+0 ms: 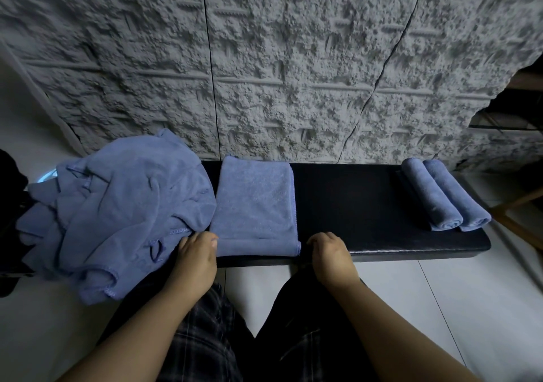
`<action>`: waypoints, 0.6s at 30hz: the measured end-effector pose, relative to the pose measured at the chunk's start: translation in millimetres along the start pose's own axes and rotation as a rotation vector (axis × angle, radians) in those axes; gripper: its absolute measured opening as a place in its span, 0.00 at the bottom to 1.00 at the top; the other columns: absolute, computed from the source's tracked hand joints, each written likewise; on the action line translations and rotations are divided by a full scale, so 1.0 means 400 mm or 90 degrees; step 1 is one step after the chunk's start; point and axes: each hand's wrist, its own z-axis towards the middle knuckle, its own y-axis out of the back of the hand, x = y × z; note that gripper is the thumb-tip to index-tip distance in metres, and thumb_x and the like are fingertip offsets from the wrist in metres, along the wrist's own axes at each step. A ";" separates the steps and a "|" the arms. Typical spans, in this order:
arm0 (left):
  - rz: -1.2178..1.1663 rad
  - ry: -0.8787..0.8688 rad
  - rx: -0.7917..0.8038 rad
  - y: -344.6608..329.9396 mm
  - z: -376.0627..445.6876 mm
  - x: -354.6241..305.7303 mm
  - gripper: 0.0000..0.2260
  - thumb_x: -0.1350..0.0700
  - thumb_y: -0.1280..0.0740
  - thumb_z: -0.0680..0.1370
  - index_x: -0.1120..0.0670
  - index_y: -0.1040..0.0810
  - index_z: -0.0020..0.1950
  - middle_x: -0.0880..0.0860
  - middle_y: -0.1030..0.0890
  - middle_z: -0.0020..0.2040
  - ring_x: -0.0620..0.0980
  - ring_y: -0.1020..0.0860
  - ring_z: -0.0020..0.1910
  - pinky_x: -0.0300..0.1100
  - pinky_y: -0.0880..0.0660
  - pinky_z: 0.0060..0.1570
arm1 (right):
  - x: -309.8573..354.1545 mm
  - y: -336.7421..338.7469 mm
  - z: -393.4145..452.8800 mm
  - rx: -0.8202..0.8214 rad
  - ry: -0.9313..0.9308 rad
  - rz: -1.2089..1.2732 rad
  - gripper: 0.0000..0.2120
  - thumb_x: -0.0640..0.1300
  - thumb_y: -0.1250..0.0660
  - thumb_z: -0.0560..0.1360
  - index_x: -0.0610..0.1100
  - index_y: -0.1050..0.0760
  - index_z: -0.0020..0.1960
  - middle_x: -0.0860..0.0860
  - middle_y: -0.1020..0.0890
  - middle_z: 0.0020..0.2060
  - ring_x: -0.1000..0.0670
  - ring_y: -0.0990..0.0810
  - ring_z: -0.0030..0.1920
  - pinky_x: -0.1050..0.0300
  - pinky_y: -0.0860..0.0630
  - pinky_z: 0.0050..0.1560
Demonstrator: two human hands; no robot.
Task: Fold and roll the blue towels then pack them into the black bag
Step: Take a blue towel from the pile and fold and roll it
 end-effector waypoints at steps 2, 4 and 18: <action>0.017 -0.001 0.015 0.004 -0.001 -0.005 0.09 0.61 0.44 0.80 0.62 0.26 0.49 0.56 0.27 0.46 0.52 0.35 0.47 0.46 0.34 0.50 | -0.003 0.002 -0.004 -0.012 0.019 -0.002 0.12 0.33 0.40 0.74 0.40 0.24 0.55 0.45 0.23 0.49 0.44 0.27 0.50 0.55 0.29 0.51; 0.012 -0.005 0.007 0.004 -0.006 -0.009 0.09 0.60 0.44 0.81 0.61 0.25 0.50 0.55 0.27 0.46 0.50 0.36 0.47 0.43 0.36 0.50 | 0.020 0.000 -0.013 -0.048 0.077 0.015 0.11 0.34 0.41 0.73 0.39 0.24 0.52 0.45 0.23 0.45 0.44 0.26 0.46 0.51 0.27 0.48; 0.017 -0.003 -0.005 0.008 -0.006 -0.013 0.10 0.59 0.44 0.81 0.61 0.25 0.51 0.56 0.26 0.48 0.49 0.36 0.47 0.43 0.37 0.50 | 0.046 -0.006 -0.017 -0.024 0.248 -0.008 0.18 0.59 0.40 0.73 0.46 0.22 0.51 0.53 0.21 0.44 0.50 0.25 0.43 0.54 0.25 0.43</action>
